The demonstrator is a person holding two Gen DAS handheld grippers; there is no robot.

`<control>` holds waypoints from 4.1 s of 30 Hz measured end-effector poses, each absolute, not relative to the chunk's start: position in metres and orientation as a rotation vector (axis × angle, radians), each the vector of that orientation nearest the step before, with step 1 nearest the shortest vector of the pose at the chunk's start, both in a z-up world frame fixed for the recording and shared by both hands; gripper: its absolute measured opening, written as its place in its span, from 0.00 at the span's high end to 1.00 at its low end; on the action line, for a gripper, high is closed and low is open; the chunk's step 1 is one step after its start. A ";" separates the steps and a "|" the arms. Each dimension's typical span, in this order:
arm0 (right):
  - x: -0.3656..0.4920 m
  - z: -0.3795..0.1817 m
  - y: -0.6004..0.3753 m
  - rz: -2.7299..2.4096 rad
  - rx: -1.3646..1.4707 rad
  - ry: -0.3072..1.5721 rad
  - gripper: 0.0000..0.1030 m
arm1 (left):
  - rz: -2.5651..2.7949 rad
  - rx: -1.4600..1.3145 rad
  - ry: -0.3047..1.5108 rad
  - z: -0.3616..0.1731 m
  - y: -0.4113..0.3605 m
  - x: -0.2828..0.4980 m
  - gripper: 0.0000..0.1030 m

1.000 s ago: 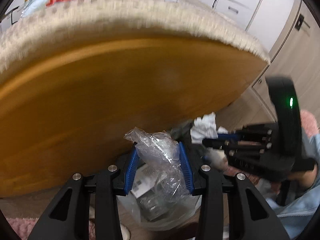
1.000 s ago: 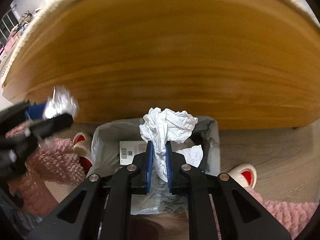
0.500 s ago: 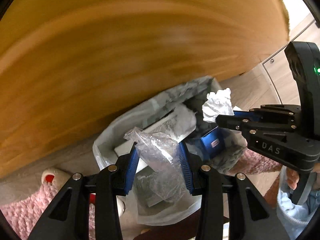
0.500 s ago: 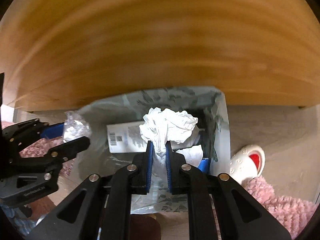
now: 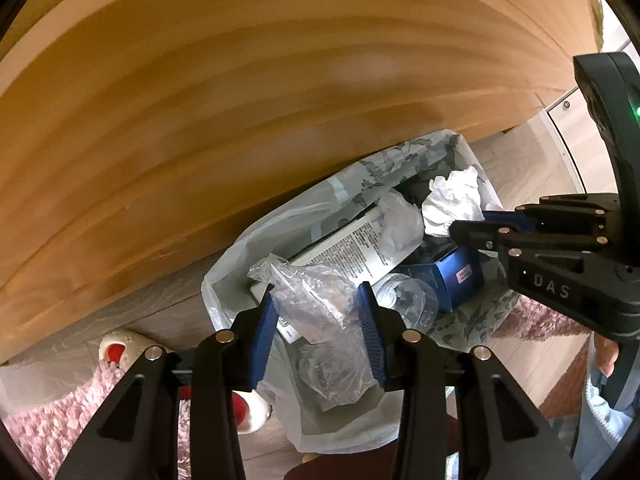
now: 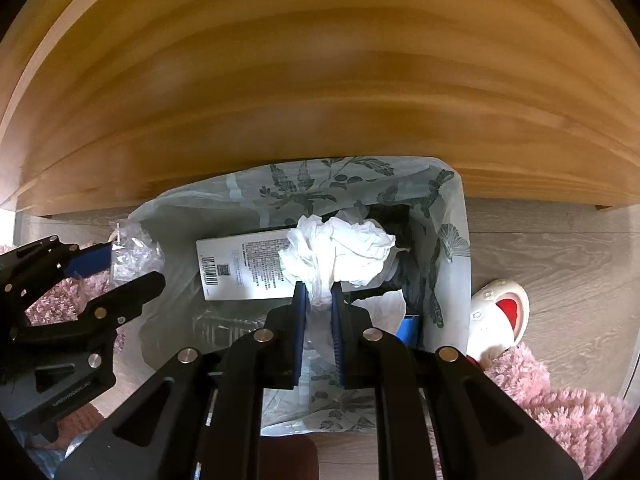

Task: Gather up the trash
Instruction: 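Open the right tool to drop the tissue while the left tool opens to release the bag, then raise both open tools from the bin back toward the bed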

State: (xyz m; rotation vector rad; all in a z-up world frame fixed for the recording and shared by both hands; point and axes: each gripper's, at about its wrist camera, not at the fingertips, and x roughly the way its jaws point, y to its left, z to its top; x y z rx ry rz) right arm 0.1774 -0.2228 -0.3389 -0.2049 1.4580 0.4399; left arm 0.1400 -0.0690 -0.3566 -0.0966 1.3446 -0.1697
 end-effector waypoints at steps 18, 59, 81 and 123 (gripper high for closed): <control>0.176 -0.336 -0.222 0.385 -0.250 1.466 0.43 | -0.177 -0.100 1.351 -0.355 -0.064 0.133 0.63; 0.175 -0.312 -0.247 0.306 -0.185 1.365 0.13 | -0.139 -0.152 1.274 -0.351 -0.061 0.138 0.07; 0.167 -0.288 -0.252 0.321 -0.162 1.278 0.13 | -0.126 -0.098 1.124 -0.313 -0.062 0.133 0.07; 0.139 -0.133 -0.264 0.429 0.001 0.750 0.08 | -0.024 -0.116 0.580 -0.127 -0.012 0.089 0.07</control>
